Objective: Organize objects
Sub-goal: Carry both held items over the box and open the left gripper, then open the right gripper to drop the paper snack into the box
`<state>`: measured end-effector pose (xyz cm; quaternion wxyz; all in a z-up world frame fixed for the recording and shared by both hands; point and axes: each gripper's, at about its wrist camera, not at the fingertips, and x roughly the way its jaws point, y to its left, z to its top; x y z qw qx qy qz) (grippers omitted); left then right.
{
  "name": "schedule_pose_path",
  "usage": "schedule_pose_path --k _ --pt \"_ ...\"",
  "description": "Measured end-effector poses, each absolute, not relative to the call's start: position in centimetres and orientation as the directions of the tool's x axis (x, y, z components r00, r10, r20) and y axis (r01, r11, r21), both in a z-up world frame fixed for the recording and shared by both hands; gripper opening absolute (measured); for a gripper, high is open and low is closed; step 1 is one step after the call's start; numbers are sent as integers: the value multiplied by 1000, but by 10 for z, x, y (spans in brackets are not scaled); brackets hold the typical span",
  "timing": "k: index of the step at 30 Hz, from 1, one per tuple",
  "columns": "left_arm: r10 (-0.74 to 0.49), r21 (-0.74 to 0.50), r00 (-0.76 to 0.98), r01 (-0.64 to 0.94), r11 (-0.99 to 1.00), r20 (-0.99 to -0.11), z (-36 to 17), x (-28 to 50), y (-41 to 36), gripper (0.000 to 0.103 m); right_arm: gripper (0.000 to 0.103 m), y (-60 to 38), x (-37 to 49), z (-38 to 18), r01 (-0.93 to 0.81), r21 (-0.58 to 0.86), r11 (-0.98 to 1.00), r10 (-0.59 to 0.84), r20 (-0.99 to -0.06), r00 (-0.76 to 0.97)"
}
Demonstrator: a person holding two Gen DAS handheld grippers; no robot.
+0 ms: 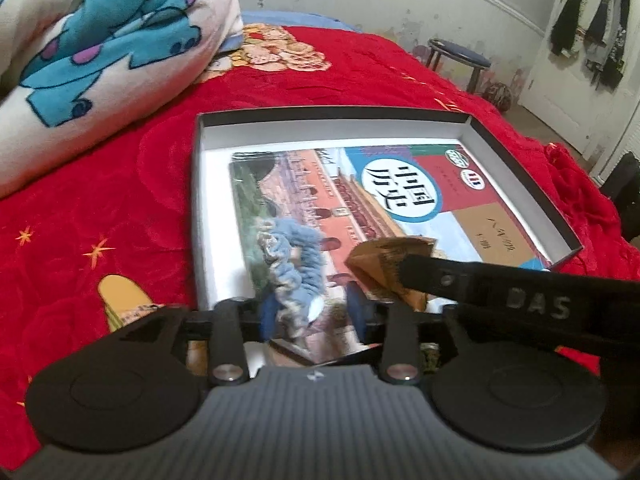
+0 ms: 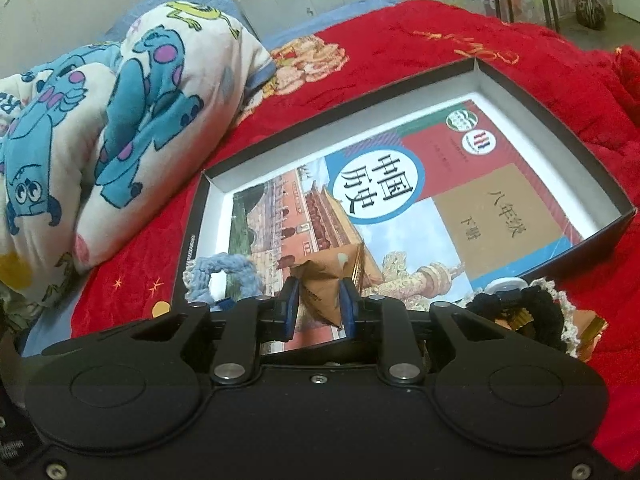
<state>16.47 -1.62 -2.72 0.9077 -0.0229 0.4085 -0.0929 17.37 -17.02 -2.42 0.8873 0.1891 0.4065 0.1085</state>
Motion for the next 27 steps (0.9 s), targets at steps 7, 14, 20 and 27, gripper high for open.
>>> schedule_pose_path --k 7,14,20,27 --pt "-206 -134 680 159 978 -704 -8 154 -1 78 41 -177 159 -4 -72 425 902 355 -637 684" --pt "-176 -51 788 181 982 -590 23 129 -1 89 54 -178 132 34 -110 386 916 333 -577 746" --pt "-220 -66 819 218 974 -530 45 105 8 93 66 -174 97 73 -98 368 925 288 -507 812" --pt "-283 -107 841 264 959 -461 71 75 15 103 82 -179 48 107 -54 360 932 221 -443 869"
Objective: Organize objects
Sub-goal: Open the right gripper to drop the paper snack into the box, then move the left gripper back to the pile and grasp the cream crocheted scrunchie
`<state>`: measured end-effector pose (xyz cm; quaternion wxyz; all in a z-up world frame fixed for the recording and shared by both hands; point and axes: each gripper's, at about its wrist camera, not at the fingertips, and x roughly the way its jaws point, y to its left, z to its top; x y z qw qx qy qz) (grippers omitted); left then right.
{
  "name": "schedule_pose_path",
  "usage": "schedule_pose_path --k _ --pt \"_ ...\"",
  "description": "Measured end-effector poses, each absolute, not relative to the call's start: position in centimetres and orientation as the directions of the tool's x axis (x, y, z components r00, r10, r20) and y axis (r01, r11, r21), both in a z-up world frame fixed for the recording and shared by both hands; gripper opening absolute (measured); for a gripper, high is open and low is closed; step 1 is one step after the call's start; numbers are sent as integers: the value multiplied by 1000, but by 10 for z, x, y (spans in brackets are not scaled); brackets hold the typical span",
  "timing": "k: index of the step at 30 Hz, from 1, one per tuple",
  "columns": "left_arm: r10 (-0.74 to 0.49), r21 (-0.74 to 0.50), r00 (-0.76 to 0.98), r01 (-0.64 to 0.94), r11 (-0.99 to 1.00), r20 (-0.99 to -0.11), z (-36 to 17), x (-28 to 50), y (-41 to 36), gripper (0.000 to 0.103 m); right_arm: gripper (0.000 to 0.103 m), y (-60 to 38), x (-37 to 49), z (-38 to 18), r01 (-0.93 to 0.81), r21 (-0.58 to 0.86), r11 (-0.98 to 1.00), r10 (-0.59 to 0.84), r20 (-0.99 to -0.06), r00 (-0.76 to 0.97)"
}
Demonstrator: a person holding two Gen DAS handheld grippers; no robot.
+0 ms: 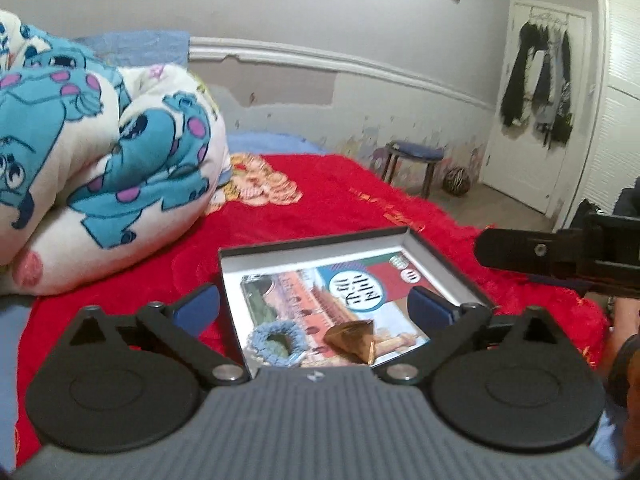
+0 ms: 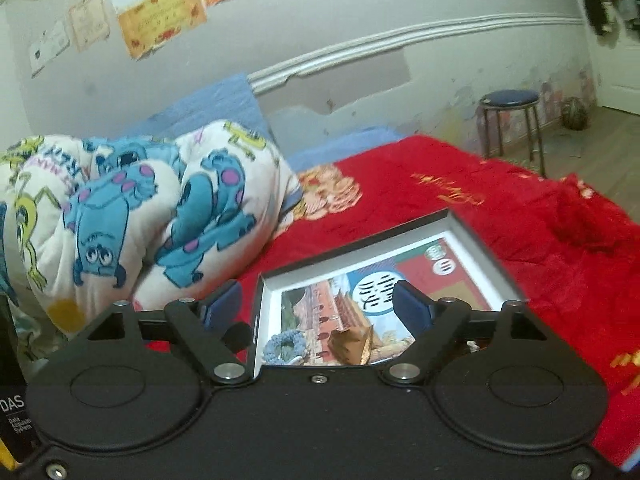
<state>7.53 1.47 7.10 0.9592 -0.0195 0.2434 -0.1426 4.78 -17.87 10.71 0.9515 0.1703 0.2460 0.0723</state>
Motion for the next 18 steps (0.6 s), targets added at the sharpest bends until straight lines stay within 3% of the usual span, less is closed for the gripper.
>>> schedule_pose_path --k 4,7,12,18 --pt "-233 -80 859 221 972 -456 70 62 11 103 91 -192 20 109 0 384 923 171 -412 895" --pt "-269 -49 865 274 960 -424 59 46 9 103 91 -202 3 97 55 403 914 127 -412 902" --pt "-302 -99 821 292 951 -485 30 35 8 103 91 -209 -9 67 85 422 903 114 -425 898" --pt "-303 -117 779 287 951 -549 -6 42 2 90 91 -211 -6 25 72 421 904 138 -448 883"
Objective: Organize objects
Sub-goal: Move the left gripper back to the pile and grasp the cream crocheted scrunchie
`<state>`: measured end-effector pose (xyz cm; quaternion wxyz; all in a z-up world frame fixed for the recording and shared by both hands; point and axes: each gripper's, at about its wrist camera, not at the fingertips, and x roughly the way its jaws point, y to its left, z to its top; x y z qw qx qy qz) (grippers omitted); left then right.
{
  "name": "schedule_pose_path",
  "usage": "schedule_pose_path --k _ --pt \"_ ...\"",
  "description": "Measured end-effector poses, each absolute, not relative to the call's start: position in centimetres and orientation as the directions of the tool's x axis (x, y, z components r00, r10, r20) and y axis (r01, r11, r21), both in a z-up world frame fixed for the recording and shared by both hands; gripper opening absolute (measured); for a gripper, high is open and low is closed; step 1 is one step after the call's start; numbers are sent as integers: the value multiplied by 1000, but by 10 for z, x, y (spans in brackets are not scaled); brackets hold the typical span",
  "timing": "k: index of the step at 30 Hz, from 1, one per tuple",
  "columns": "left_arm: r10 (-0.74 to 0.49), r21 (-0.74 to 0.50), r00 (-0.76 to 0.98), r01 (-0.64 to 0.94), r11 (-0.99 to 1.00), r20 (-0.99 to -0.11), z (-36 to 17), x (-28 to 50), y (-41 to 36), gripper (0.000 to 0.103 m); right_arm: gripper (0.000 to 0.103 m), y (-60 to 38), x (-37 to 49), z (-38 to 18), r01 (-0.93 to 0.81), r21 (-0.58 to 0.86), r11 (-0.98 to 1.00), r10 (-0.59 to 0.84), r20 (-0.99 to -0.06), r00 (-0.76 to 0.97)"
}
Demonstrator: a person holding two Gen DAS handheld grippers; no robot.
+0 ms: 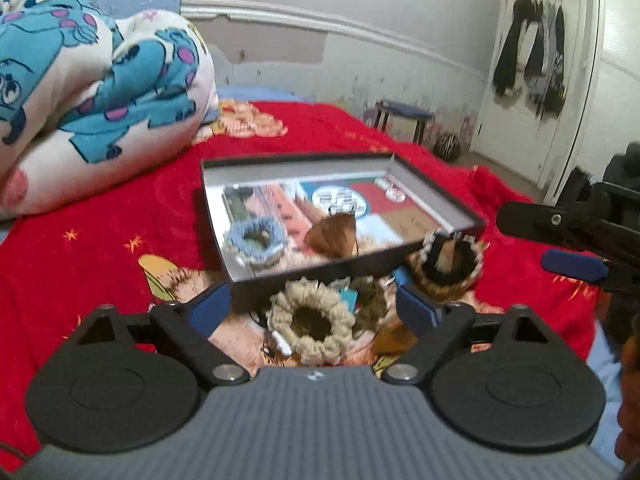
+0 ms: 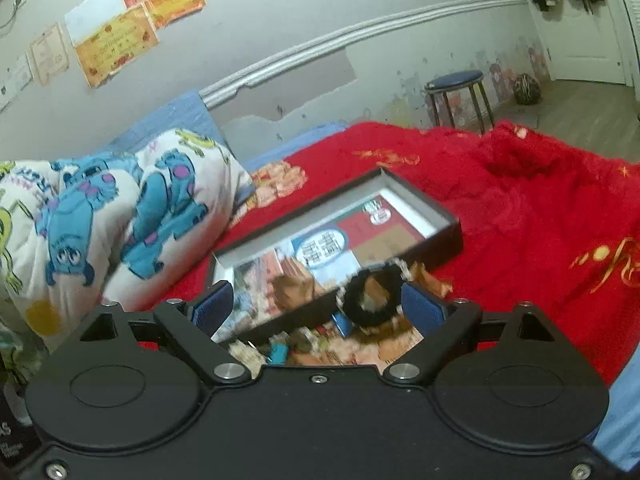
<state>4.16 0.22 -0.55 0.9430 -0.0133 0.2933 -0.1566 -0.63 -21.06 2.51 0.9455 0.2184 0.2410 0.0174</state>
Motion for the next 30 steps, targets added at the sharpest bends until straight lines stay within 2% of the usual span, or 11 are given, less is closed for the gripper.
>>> schedule_pose_path --k 4,10,13,15,17,21,25,27,30 --pt "-322 -115 748 316 942 -580 -23 42 -8 86 91 -212 1 2 82 437 896 153 -476 866" --pt "-282 -63 732 312 948 -621 -40 45 -23 73 90 -204 13 -31 77 441 894 181 -514 839" --pt "-262 -44 727 305 951 -634 -47 48 -27 60 88 -201 17 -43 79 442 894 189 -530 827" --pt "-237 -23 731 291 957 -640 -50 50 -30 44 88 -201 19 -49 78 460 885 207 -535 819" --pt "-210 5 732 280 960 -648 -52 52 -32 39 86 -200 22 -55 62 493 868 243 -531 811" --pt "-164 57 725 271 961 -669 -56 57 -37 38 86 -191 29 -60 47 493 869 258 -533 806" --pt "-159 37 713 251 967 -682 -56 62 -35 37 86 -184 36 -65 25 497 868 274 -518 811" --pt "-150 43 711 246 968 -687 -56 64 -34 27 85 -180 38 -69 27 484 875 265 -524 809" --pt "-131 51 713 227 973 -689 -55 64 -33 22 82 -179 38 -71 37 478 878 249 -521 816"
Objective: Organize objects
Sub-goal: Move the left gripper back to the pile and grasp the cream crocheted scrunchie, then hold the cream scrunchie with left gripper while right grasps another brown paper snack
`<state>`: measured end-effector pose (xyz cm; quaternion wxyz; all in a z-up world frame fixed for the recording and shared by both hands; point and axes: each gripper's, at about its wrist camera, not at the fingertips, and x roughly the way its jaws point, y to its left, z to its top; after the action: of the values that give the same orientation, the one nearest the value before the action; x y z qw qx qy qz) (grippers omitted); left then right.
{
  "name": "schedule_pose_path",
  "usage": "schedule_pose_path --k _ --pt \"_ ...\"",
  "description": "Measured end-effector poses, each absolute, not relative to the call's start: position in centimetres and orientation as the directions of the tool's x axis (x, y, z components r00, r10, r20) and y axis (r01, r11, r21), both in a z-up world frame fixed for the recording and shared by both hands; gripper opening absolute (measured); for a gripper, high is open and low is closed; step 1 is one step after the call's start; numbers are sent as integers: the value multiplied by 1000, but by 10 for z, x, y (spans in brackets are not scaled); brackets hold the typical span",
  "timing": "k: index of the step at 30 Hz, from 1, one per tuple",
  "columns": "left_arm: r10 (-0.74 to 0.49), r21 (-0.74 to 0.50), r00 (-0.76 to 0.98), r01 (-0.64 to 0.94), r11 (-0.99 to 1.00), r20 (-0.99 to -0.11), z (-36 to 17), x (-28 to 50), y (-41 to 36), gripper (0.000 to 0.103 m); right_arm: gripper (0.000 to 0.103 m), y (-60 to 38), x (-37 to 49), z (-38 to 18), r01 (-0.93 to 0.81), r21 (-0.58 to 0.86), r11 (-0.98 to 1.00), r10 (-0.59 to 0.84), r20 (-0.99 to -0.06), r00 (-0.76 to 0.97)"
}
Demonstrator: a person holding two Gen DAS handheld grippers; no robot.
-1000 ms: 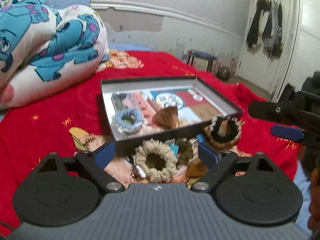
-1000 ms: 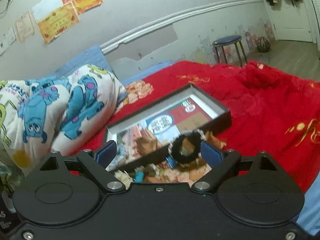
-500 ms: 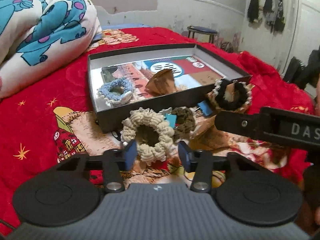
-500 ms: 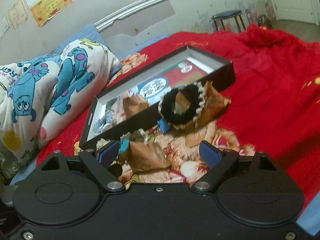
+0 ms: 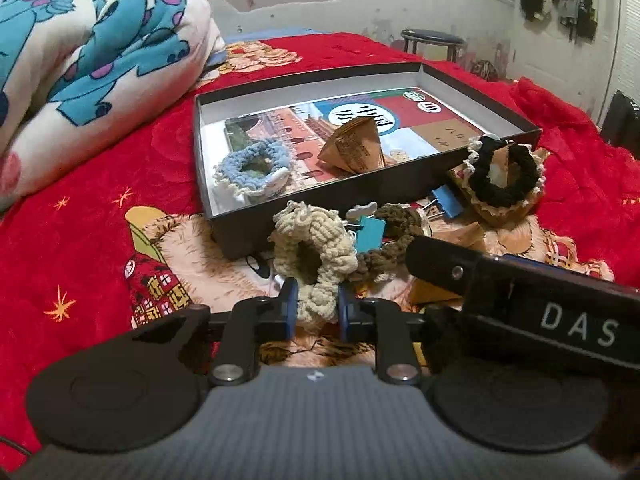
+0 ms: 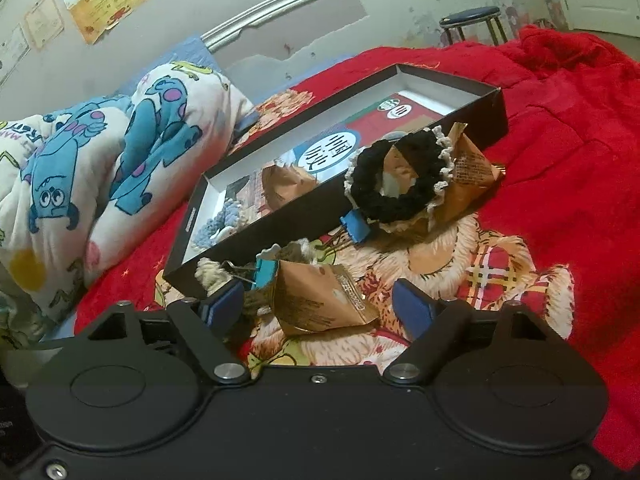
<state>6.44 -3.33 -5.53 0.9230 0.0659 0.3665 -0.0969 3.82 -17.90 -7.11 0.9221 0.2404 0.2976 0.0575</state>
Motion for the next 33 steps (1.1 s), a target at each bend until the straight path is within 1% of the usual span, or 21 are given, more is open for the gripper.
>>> schedule_pose_path --k 3,6,14,17,24,33 --pt "-128 38 704 216 976 -698 -54 65 -31 20 77 -180 38 -73 48 484 874 242 -518 821" --pt "-131 11 691 197 980 -711 -52 66 -26 20 67 -181 36 -75 60 478 876 226 -518 825" --pt "-127 -40 660 146 989 -741 -46 66 -16 20 61 -178 33 -77 56 452 890 209 -515 831" --pt "-124 -52 655 128 990 -746 -43 67 -12 20 56 -174 32 -76 43 434 900 209 -518 830" --pt "-109 -38 649 123 992 -753 -42 67 -11 20 54 -167 30 -75 38 386 922 187 -528 828" --pt "-74 -23 646 87 996 -759 -40 66 -6 20 53 -167 30 -75 38 385 922 186 -527 829"
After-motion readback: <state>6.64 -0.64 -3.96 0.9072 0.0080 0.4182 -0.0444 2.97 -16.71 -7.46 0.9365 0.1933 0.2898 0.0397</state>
